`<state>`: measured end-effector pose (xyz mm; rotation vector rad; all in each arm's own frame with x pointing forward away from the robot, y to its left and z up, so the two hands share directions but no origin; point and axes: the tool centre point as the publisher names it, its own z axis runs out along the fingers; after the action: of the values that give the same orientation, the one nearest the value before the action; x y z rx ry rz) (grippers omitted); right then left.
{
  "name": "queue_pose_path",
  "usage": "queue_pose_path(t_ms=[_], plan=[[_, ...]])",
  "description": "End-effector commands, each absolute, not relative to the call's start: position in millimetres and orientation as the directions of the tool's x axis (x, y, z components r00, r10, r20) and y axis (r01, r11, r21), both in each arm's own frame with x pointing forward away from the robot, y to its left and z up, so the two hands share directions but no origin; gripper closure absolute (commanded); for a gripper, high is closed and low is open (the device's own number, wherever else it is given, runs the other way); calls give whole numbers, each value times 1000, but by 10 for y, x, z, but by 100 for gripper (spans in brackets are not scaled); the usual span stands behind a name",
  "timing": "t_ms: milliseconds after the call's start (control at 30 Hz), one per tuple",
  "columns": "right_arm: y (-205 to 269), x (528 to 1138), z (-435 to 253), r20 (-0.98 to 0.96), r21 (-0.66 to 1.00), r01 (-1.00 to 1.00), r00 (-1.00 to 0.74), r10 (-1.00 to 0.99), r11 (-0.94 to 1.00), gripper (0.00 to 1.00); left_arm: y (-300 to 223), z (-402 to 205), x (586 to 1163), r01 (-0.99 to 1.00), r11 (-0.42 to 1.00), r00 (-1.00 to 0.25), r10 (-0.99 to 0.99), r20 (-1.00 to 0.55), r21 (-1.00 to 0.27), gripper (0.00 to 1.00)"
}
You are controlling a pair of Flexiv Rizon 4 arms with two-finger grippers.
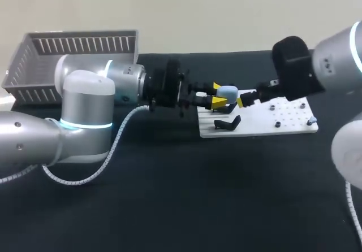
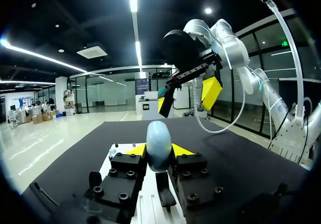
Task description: Pick up each earbud case from the left stands, insert the matching earbuds, close the lid, and place the case in the box.
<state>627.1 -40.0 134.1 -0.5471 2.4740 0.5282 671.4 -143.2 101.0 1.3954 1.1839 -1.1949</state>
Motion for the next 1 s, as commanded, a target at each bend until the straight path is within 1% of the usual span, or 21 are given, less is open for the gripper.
queue_pose_path(t_ms=[33,367,1000], plan=[[-329,6361,1296,-573,166,-429,-775,-267,888,0,-1431,998,6711,992,-112,69,95,-993,58,100],[-314,6459,1182,-551,198,-425,-793,-258,883,0,-1431,998,6711,992,-112,69,95,-993,58,100],[-261,6609,1094,-532,202,-422,-805,-263,884,0,-1431,998,6711,992,-112,69,95,-993,58,100]])
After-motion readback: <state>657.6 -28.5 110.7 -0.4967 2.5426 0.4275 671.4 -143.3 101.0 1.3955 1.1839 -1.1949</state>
